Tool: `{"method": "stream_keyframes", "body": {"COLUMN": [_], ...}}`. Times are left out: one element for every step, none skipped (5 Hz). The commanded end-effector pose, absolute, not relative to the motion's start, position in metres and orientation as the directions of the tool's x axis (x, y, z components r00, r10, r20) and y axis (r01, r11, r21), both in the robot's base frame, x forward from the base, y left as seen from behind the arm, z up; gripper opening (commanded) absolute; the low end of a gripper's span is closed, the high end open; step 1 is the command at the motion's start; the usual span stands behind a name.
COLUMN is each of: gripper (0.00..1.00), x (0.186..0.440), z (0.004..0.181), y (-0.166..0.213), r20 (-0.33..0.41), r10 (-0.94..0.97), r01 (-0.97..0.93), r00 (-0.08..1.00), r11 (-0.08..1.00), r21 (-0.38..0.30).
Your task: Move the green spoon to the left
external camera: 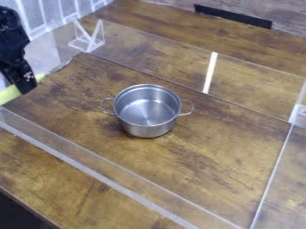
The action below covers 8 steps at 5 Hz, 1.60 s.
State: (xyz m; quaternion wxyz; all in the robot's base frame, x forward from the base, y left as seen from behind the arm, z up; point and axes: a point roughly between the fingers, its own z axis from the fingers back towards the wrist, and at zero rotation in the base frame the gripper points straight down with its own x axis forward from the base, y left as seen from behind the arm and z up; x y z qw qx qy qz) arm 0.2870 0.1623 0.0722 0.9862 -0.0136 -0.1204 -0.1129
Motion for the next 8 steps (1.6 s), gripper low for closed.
{"method": "stream_keyframes", "body": {"gripper": [0.00, 0.00, 0.00, 0.00, 1.00, 1.00, 1.00, 1.00], "x": [0.296, 0.302, 0.305, 0.304, 0.302, 0.300, 0.297, 0.298], "z": [0.071, 0.055, 0.046, 0.044, 0.062, 0.076, 0.071, 0.061], "y": [0.172, 0.164, 0.159, 0.151, 0.165, 0.180, 0.190, 0.196], "r20": [0.288, 0.298, 0.306, 0.311, 0.288, 0.272, 0.269, 0.264], "r10": [-0.205, -0.196, -0.181, -0.232, -0.215, -0.190, -0.178, -0.169], "r01": [0.209, 0.207, 0.197, 0.254, 0.234, 0.206, 0.193, 0.186], "r00": [0.935, 0.934, 0.935, 0.922, 0.933, 0.943, 0.947, 0.950], "r11": [0.978, 0.978, 0.980, 0.967, 0.972, 0.978, 0.981, 0.982], "r21": [0.019, -0.005, -0.021, -0.033, -0.032, -0.029, -0.034, -0.043]}}
